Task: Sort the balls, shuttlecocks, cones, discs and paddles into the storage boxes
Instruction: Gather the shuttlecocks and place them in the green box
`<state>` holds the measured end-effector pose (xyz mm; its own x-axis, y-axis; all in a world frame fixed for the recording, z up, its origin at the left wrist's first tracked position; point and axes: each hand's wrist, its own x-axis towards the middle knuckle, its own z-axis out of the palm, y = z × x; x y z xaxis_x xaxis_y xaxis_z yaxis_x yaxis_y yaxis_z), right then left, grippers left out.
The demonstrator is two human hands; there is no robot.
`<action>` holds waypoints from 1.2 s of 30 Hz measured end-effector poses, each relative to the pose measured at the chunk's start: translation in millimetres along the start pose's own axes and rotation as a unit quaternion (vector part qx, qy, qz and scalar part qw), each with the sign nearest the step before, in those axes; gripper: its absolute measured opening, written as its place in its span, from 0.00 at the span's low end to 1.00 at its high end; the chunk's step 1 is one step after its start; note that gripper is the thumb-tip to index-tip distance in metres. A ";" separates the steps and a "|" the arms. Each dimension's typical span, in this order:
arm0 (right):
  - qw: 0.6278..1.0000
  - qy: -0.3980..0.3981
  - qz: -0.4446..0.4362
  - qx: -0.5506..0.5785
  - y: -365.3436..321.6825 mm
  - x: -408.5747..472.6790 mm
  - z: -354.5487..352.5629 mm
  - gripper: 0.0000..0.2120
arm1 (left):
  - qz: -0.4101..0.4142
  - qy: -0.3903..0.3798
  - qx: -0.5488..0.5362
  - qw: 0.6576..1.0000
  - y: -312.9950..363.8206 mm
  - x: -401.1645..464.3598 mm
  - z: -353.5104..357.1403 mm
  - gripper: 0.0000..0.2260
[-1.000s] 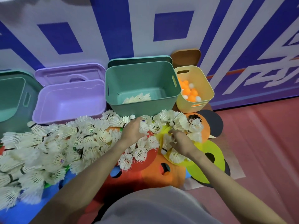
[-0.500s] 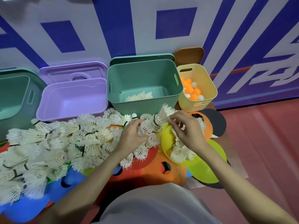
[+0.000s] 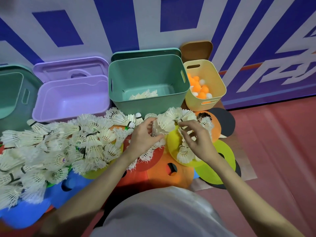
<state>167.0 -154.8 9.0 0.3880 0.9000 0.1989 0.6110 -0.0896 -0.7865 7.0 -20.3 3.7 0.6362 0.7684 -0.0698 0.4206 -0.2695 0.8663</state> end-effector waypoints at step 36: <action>0.953 0.140 0.221 0.152 -33.6 7.8 0.4 0.07 | 0.024 -0.022 0.039 0.999 0.7 -20.9 7.8 0.25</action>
<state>149.3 -144.6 36.8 0.7563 0.6499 -0.0755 0.1339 -0.2667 -0.9544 -0.9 -41.1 2.0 0.6840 0.7277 -0.0512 0.4361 -0.3516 0.8284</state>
